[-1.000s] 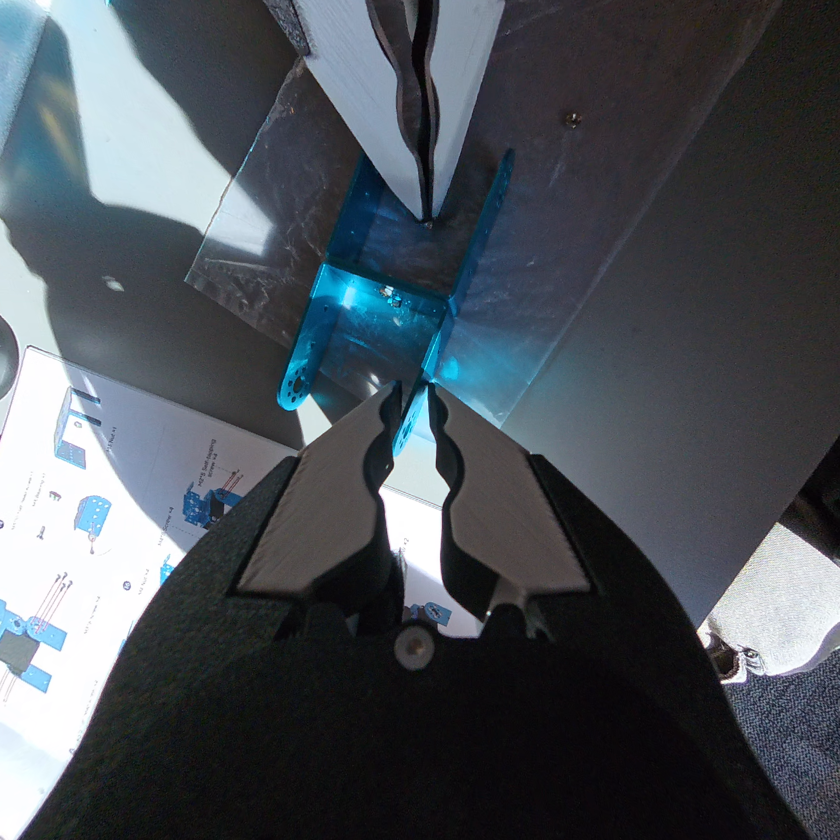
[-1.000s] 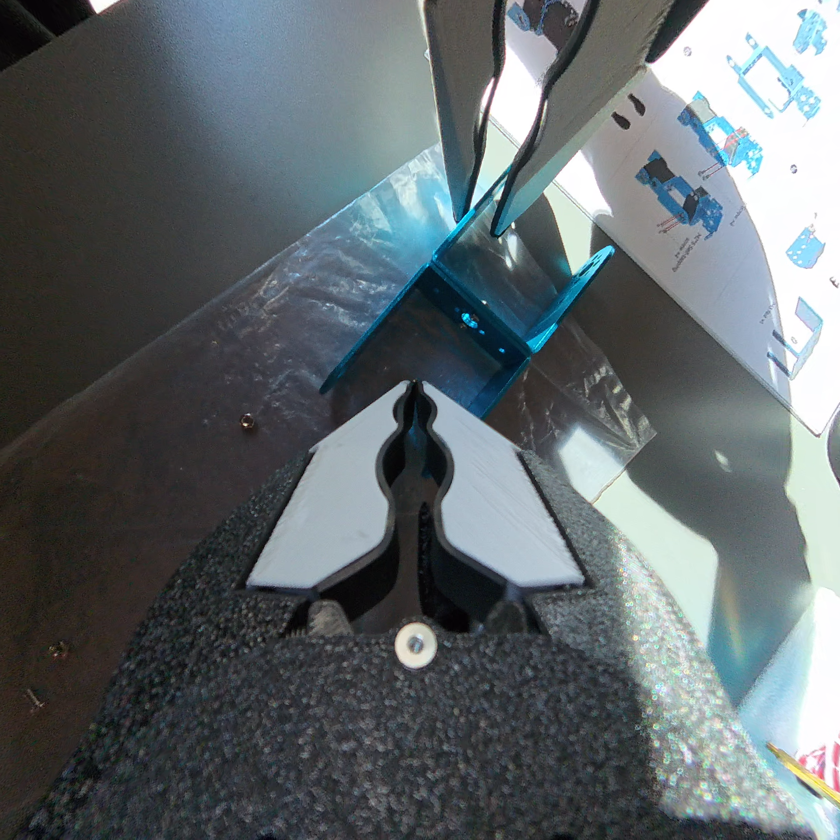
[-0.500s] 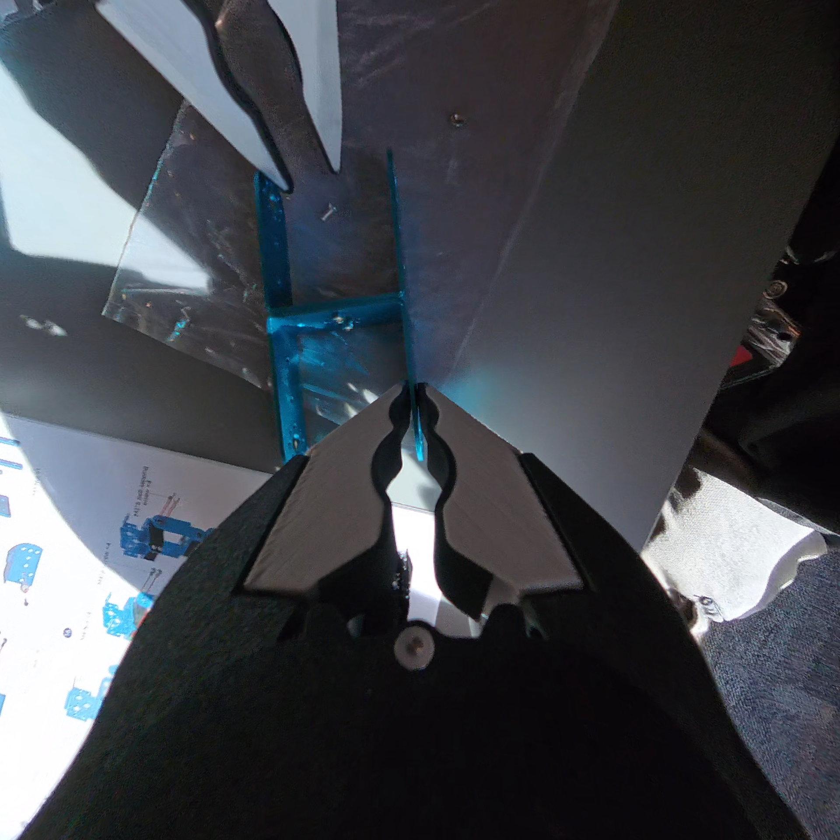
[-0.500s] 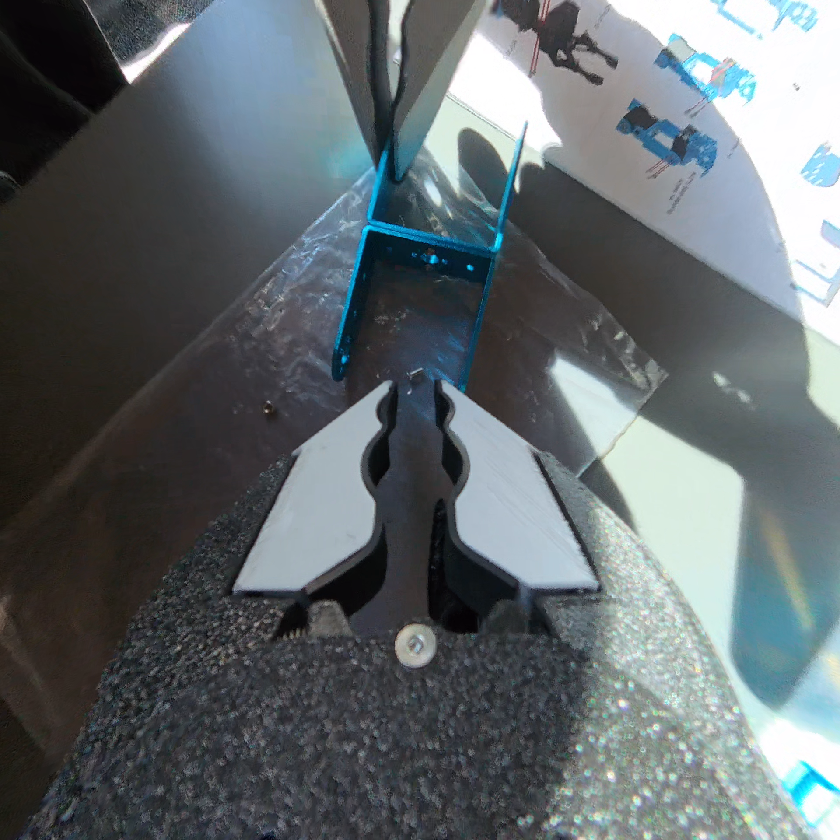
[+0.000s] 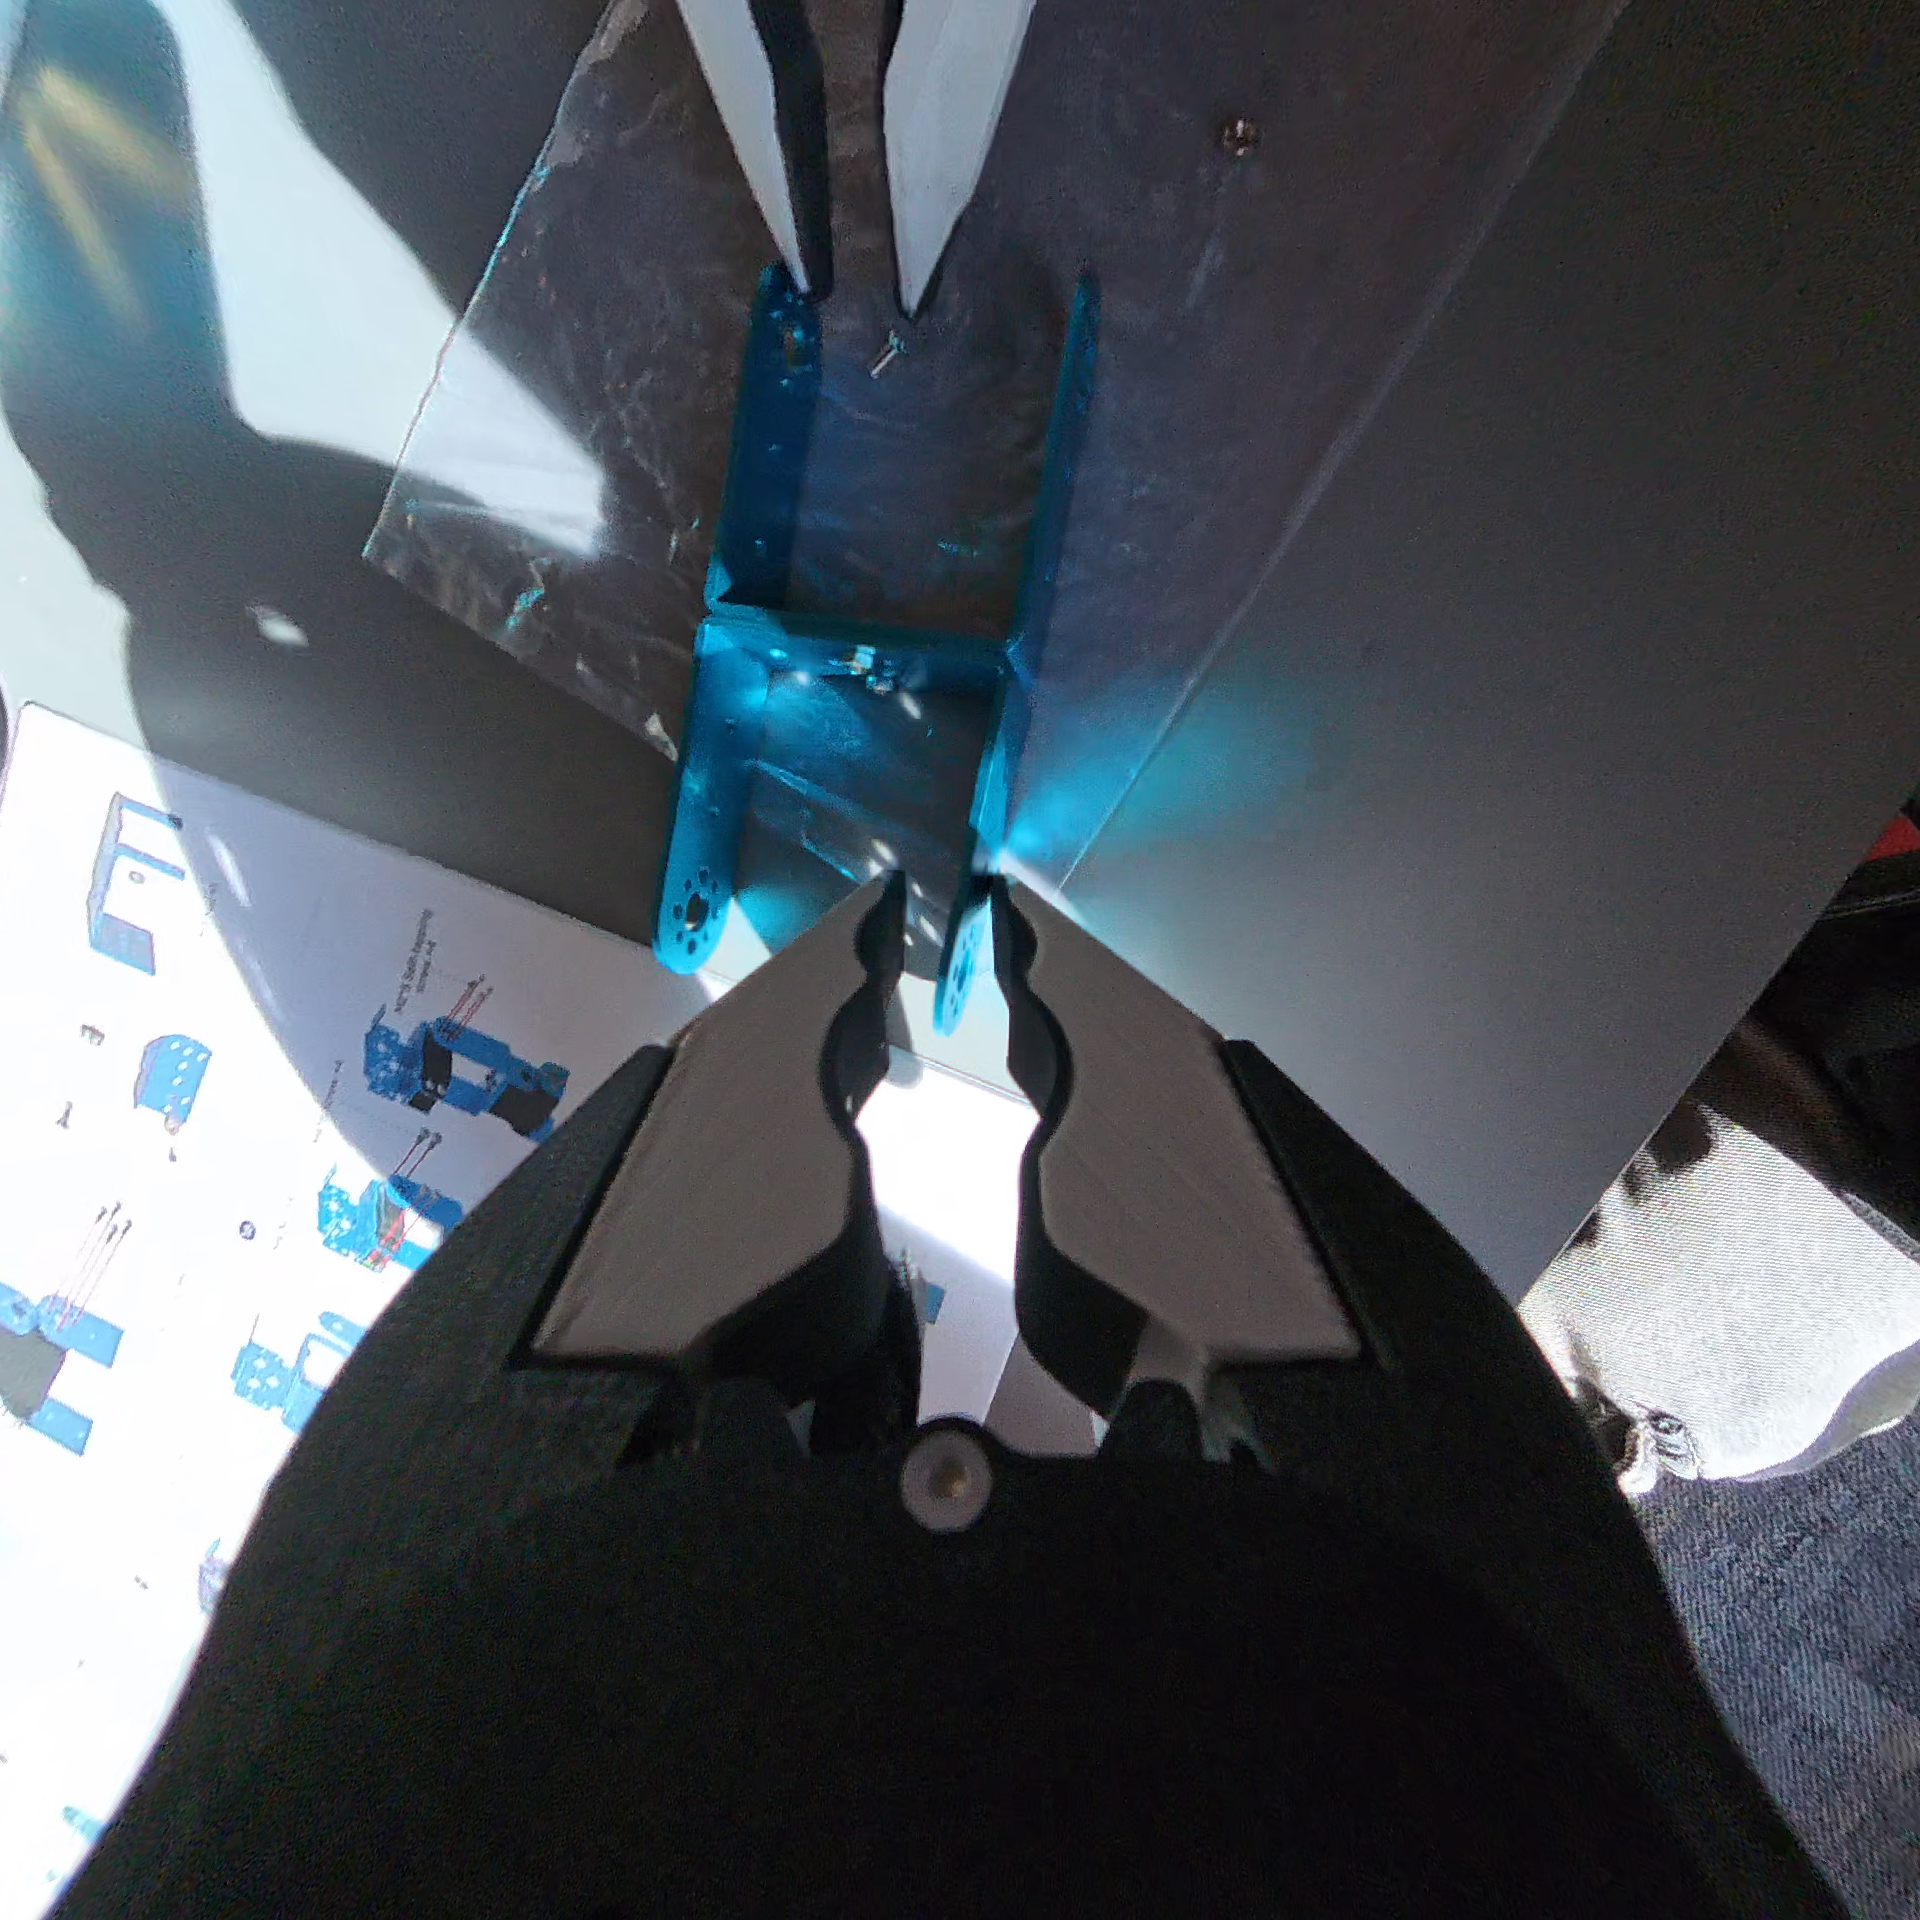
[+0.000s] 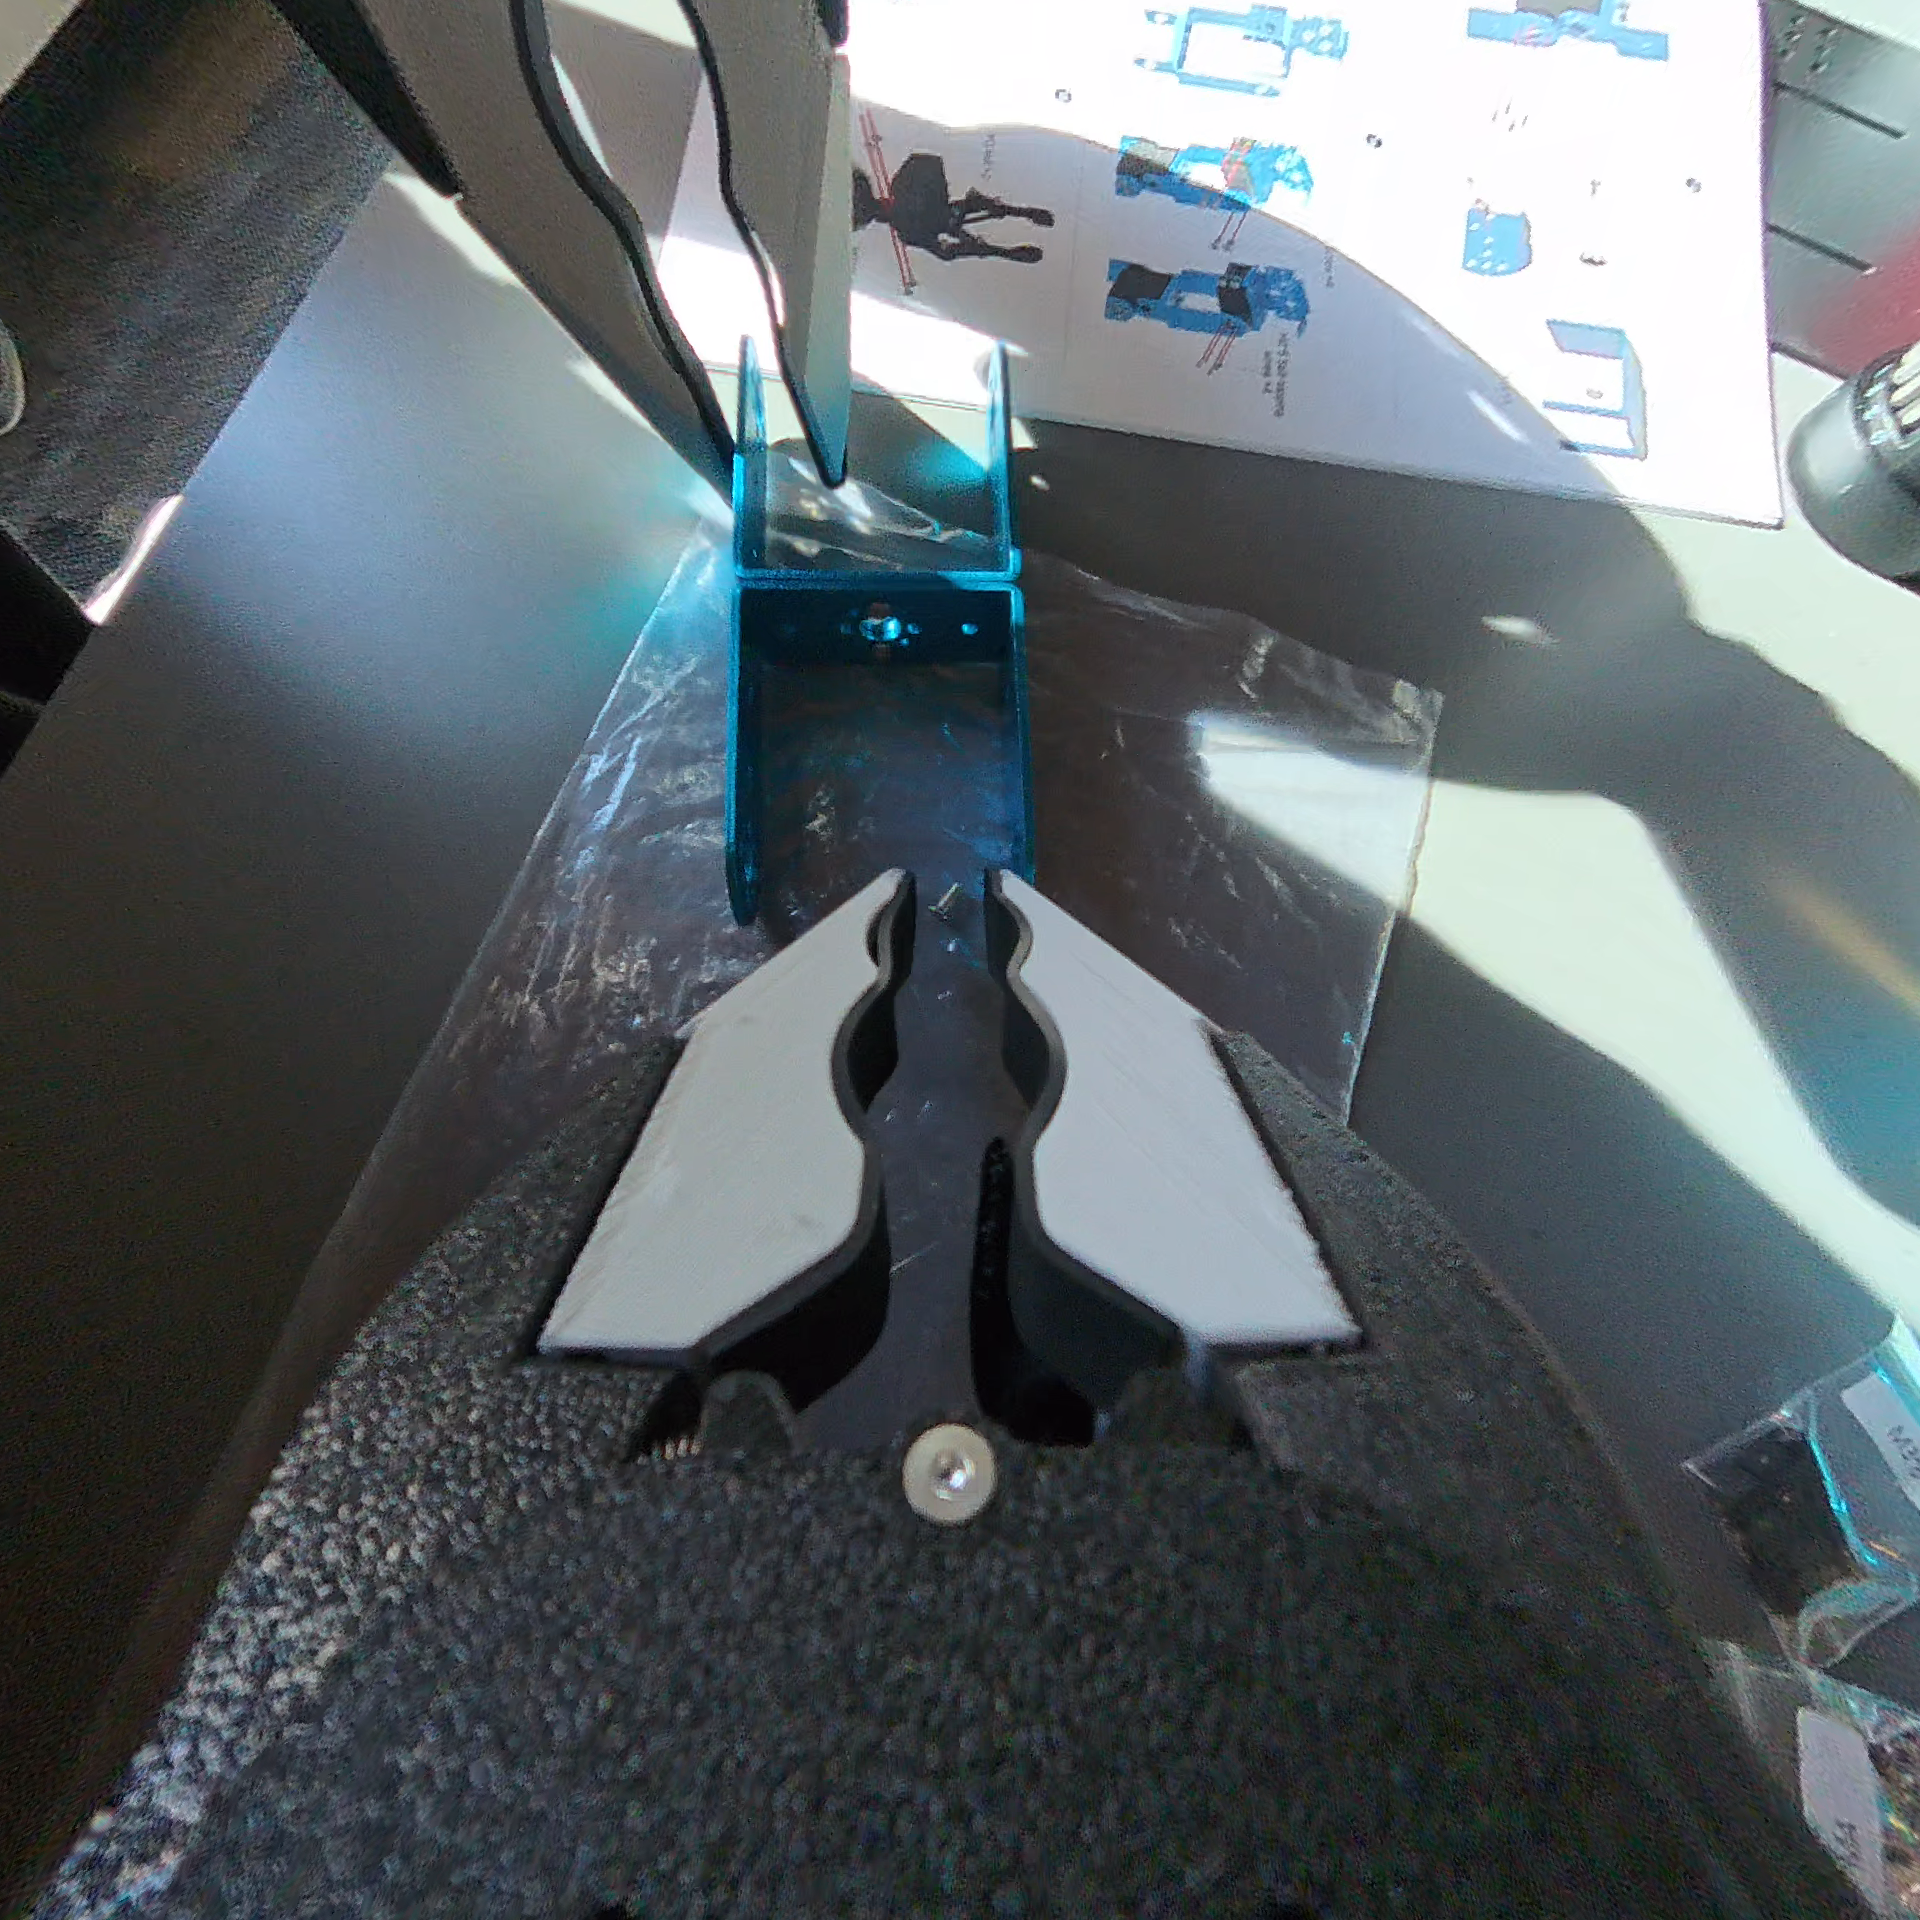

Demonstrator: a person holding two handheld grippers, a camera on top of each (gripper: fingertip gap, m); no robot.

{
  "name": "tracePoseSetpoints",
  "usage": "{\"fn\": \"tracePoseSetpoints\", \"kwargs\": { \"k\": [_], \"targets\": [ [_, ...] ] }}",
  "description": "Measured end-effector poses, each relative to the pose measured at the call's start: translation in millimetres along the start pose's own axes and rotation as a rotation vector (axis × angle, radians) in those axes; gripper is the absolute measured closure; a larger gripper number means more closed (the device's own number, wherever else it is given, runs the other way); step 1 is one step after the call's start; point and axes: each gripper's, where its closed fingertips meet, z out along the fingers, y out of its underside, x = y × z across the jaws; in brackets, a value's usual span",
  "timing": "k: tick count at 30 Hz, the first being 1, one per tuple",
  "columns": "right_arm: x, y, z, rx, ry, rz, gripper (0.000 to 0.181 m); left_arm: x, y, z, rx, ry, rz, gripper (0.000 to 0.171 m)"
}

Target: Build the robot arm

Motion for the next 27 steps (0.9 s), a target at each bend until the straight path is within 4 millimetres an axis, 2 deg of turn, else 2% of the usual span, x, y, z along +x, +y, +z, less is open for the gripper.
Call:
{"fn": "tracePoseSetpoints", "kwargs": {
  "k": [7,13,18,24,27],
  "targets": [
    [0,7,6,-0.034,0.063,0.056,0.171,-7,7,-6,0.044,-0.082,-0.131,0.156],
    [-3,11,8,-0.045,0.085,0.040,0.179,-3,11,-5,0.072,-0.085,-0.183,0.161],
    [-2,11,8,-0.045,0.078,0.027,0.181,9,2,-4,0.090,-0.035,-0.098,0.170],
    [-5,12,6,-0.042,0.035,-0.061,0.181,28,-4,-5,0.128,0.075,-0.038,0.171],
    [-12,6,2,0.006,-0.041,-0.064,0.181,34,-6,-7,0.139,0.153,-0.014,0.171]
  ]
}}
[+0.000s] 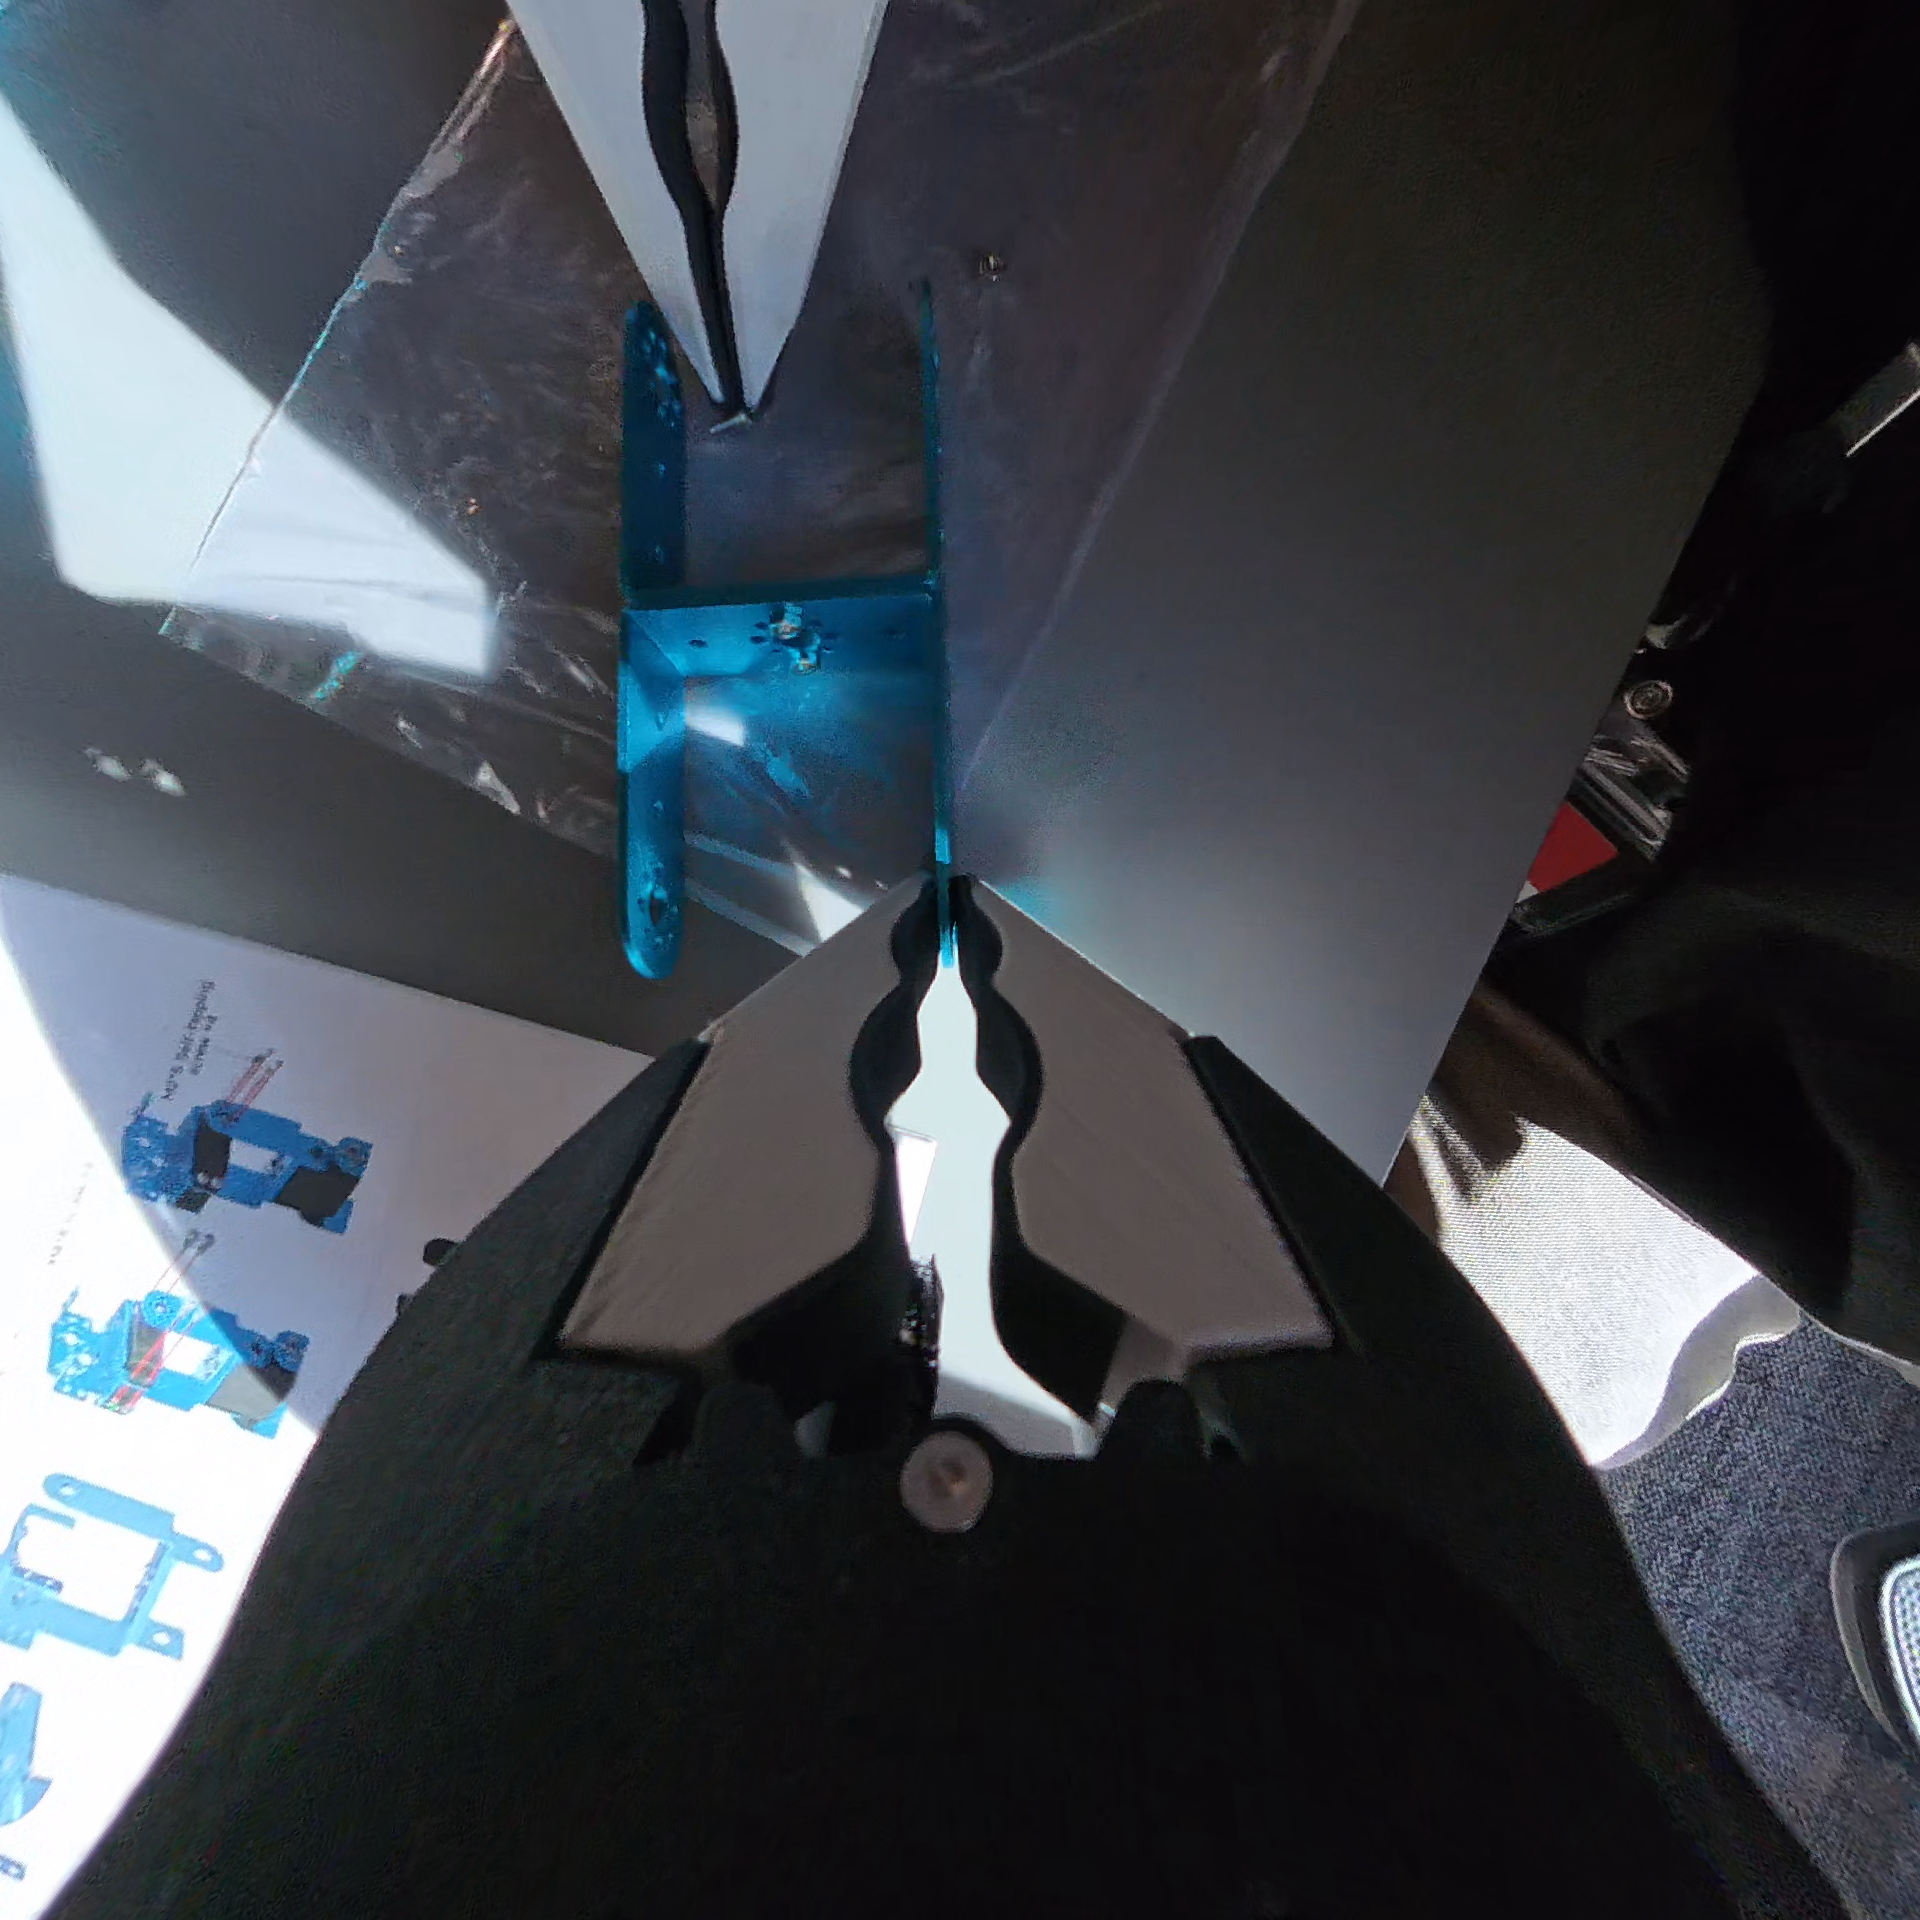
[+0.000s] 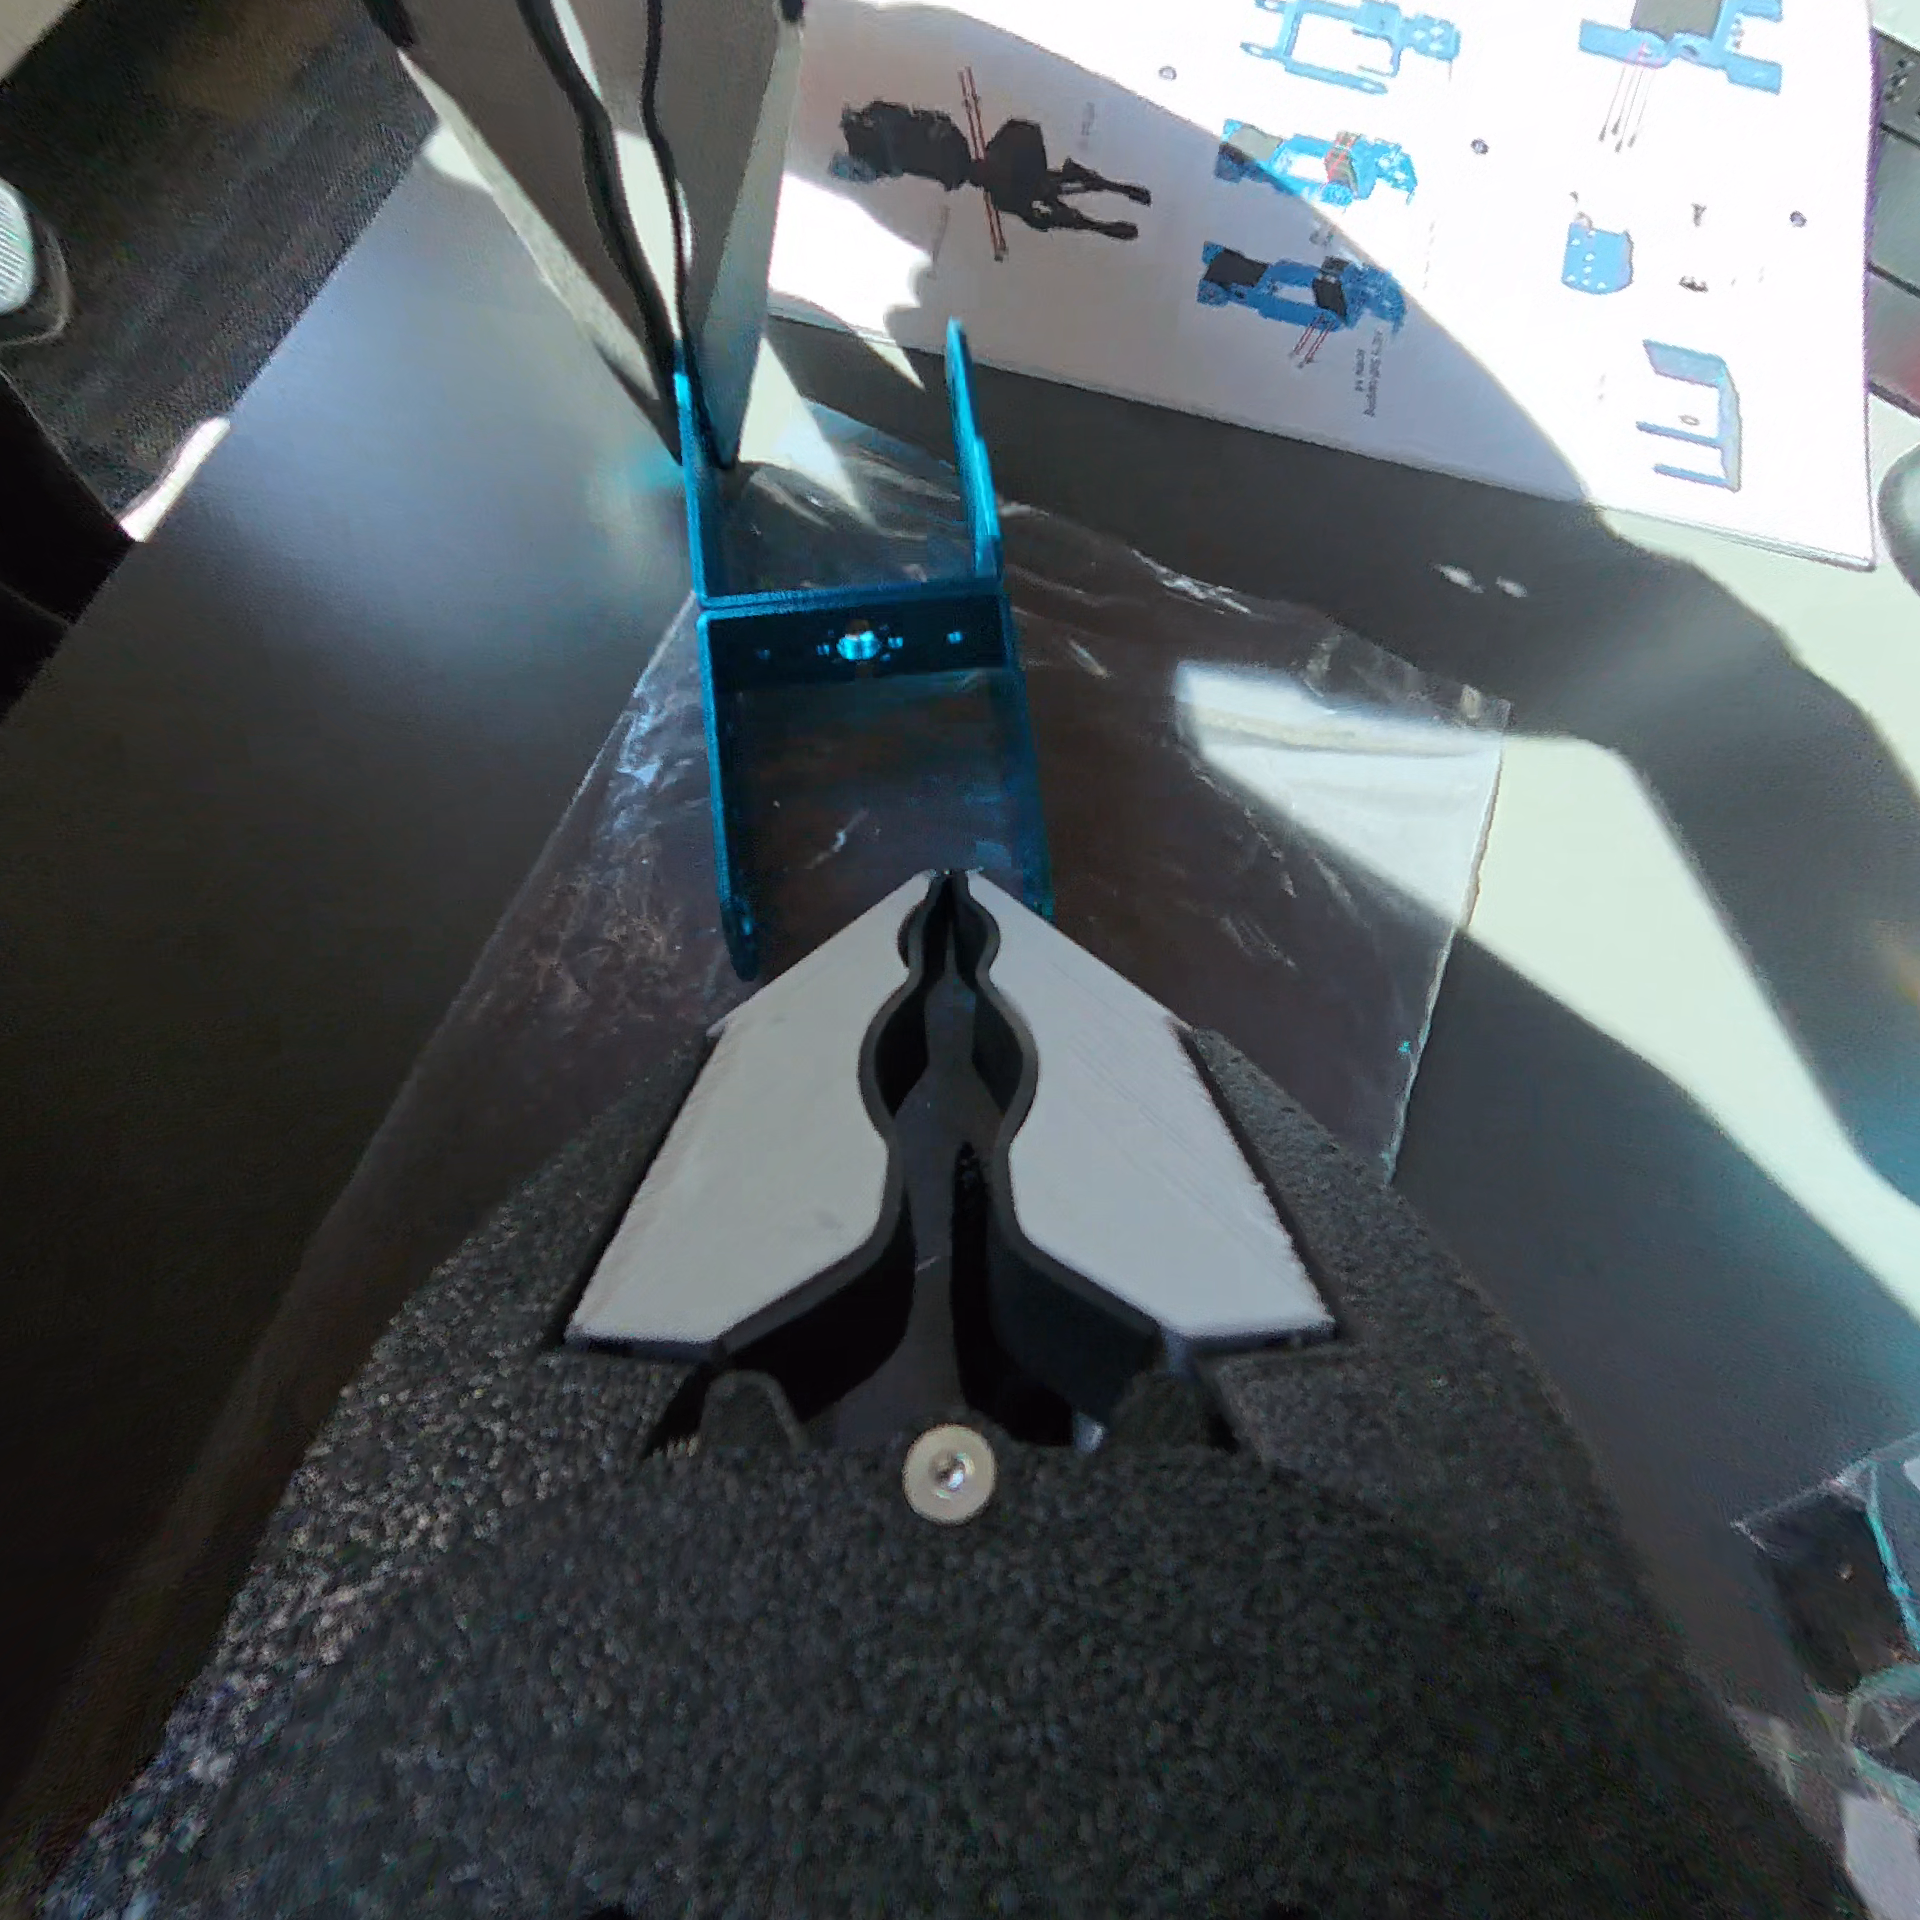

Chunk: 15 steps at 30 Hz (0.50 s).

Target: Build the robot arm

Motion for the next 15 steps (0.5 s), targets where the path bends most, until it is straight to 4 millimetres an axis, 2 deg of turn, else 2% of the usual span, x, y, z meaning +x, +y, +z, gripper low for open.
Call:
{"fn": "tracePoseSetpoints", "kwargs": {
  "k": [3,4,5,7,9,14,15],
  "targets": [
    [-7,-5,-6,0.062,-0.103,0.075,0.181,-10,-1,0,-0.024,-0.015,-0.033,0.169],
    [-7,-7,-9,0.080,-0.126,0.104,0.181,-11,-3,-2,-0.027,-0.012,-0.049,0.155],
    [-8,-9,-12,0.102,-0.155,0.138,0.181,-15,-10,-5,-0.001,-0.027,-0.070,0.133],
    [-7,-15,-19,0.153,-0.201,0.212,0.181,-25,-30,-12,0.083,-0.060,-0.099,0.117],
    [-6,-23,-27,0.222,-0.255,0.280,0.181,-37,-45,-9,0.124,-0.108,-0.112,0.090],
    [-3,-36,-43,0.363,-0.365,0.407,0.181,-38,-36,30,-0.032,-0.036,-0.111,0.090],
    [-2,-39,-47,0.393,-0.391,0.433,0.181,-36,-38,35,-0.034,-0.009,-0.110,0.096]
  ]
}}
